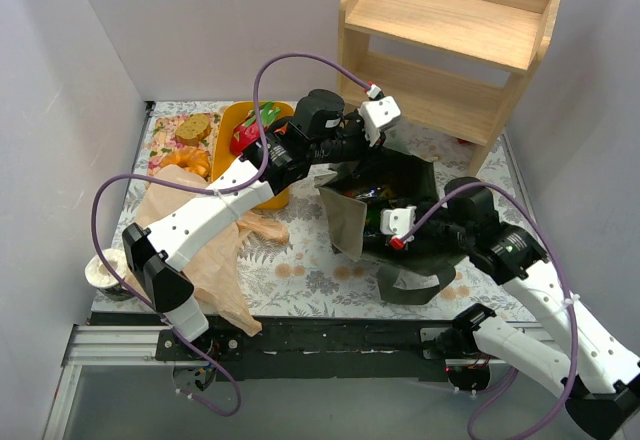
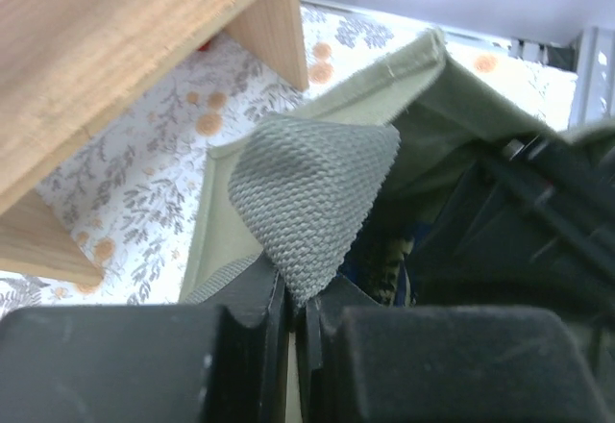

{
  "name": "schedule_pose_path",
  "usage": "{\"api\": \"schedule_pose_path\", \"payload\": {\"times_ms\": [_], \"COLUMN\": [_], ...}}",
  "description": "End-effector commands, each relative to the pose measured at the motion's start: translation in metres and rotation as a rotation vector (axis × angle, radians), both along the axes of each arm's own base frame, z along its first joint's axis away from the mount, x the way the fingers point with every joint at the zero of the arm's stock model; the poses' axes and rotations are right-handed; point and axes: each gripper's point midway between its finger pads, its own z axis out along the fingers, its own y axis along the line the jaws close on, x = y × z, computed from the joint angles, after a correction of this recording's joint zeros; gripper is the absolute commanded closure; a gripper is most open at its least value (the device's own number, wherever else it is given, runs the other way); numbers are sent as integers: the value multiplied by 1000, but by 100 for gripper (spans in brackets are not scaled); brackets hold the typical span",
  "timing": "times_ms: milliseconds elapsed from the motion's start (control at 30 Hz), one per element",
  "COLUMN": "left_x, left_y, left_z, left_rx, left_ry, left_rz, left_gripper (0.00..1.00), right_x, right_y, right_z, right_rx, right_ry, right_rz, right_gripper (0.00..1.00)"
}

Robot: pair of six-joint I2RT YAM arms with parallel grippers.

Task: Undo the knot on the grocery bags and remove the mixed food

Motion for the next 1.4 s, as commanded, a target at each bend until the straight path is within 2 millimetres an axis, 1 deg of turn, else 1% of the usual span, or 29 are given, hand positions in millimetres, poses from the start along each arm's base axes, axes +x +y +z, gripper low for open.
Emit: {"api": "schedule_pose_path", "payload": {"times_ms": [0, 100, 133, 167, 300, 467, 600, 667, 700, 767, 867, 967, 1067, 1100, 1133, 1167, 1233, 1267, 1333, 1367], "left_x": [-11, -12, -13, -12, -12, -15, -18, -20, -21, -21, -22, -23, -23, -23, -22, -22, -22, -21, -20, -20], "left_y": [-8, -6, -4, -3, 2, 5, 8, 8, 8, 7, 8, 6, 3, 2, 2, 2, 1, 1, 1, 1], "left_z": [92, 91, 93, 91, 90, 92, 99, 101, 102, 102, 100, 98, 95, 96, 96, 99, 101, 100, 101, 102], "left_rx": [-219, -214, -213, -206, -194, -194, -203, -206, -208, -208, -206, -207, -204, -207, -207, -212, -212, -209, -206, -206], "left_ry": [-139, -145, -159, -162, -186, -195, -213, -221, -221, -217, -214, -206, -192, -192, -192, -198, -202, -203, -210, -213], "left_rz": [-41, -43, -42, -40, -31, -34, -45, -53, -58, -59, -61, -71, -76, -79, -79, -79, -80, -79, -75, -76], "left_gripper": [100, 100, 100, 100, 100, 100, 100, 100, 100, 100, 100, 100, 100, 100, 100, 100, 100, 100, 100, 100], "right_x": [34, 43, 45, 46, 45, 41, 51, 54, 57, 59, 58, 52, 47, 48, 52, 49, 53, 52, 55, 57], "right_y": [16, 15, 14, 13, 8, 5, 0, -3, -2, -1, 3, 16, 40, 48, 57, 66, 79, 88, 93, 95], "right_z": [25, 11, 9, 6, 3, -6, -24, -29, -35, -37, -45, -49, -42, -49, -41, -41, -45, -43, -52, -53], "right_rx": [-42, -82, -87, -94, -72, -25, -67, -85, -98, -94, -76, -47, 4, -9, 3, 1, 0, 3, -37, -52], "right_ry": [-205, -218, -220, -213, -188, -110, -60, -39, -18, 3, 60, 103, 157, 182, 172, 168, 153, 124, 105, 79], "right_rz": [60, 48, 42, 35, 9, -47, -110, -134, -144, -160, -169, -111, -39, -28, -21, 6, 30, 56, 68, 79], "right_gripper": [46, 49, 50, 50, 51, 51, 53, 54, 54, 55, 55, 55, 54, 54, 54, 54, 53, 52, 52, 51]}}
